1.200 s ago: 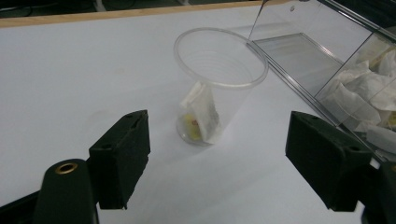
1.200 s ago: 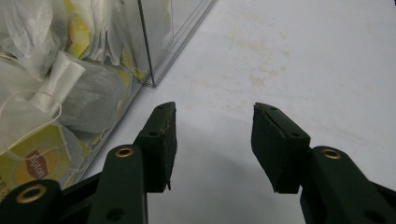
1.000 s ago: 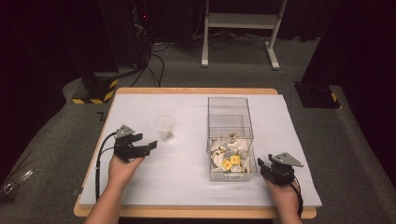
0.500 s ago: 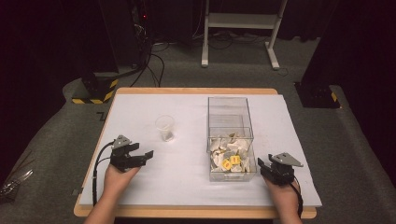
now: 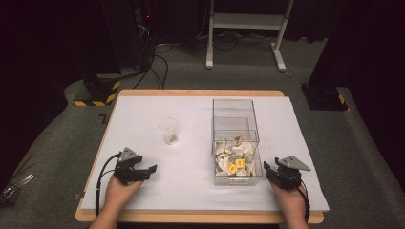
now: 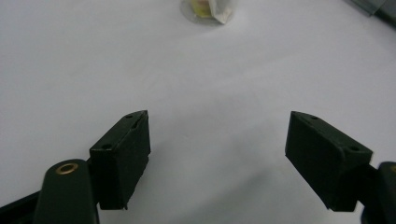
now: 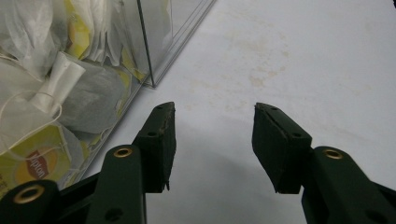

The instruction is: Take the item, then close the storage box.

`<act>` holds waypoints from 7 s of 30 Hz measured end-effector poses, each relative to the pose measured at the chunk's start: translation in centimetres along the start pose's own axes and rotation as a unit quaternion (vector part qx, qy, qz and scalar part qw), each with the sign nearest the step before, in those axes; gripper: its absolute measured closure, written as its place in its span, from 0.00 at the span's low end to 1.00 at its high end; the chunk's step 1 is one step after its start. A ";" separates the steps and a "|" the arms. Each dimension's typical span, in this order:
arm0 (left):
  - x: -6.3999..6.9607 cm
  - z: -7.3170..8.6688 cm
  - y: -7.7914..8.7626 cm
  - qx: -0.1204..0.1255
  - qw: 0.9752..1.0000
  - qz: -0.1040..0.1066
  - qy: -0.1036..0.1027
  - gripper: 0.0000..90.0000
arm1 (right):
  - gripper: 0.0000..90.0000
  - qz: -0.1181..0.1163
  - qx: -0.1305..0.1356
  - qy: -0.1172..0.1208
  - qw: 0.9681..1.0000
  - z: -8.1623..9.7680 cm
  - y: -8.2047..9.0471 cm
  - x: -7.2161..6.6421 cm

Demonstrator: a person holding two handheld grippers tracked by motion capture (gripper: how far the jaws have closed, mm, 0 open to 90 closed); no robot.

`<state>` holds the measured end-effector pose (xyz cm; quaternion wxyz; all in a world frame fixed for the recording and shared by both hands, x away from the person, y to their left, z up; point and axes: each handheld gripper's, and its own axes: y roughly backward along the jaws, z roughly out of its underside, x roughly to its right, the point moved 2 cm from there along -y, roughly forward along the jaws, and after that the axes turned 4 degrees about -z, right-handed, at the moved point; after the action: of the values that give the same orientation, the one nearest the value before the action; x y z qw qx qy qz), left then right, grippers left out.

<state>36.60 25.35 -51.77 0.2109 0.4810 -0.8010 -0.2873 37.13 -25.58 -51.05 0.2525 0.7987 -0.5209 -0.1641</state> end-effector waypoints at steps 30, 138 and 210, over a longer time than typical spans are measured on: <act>0.9 0.2 -0.5 -0.009 0.998 -0.028 -0.047 0.20 | 0.48 -0.011 0.026 0.005 1.000 -1.4 2.4 -1.5; 1.0 0.3 -0.5 -0.006 0.998 -0.039 -0.049 0.17 | 0.31 -0.085 0.060 0.010 0.995 -1.5 4.3 -6.0; 1.1 0.5 -0.3 -0.005 0.998 -0.050 -0.040 0.20 | 0.28 -0.028 -0.033 0.025 0.999 -0.1 -0.7 -3.6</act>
<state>36.00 24.43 -52.23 0.1664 0.5078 -0.7823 -0.3202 36.18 -22.02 -51.38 0.2870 0.8081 -0.4859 -0.1687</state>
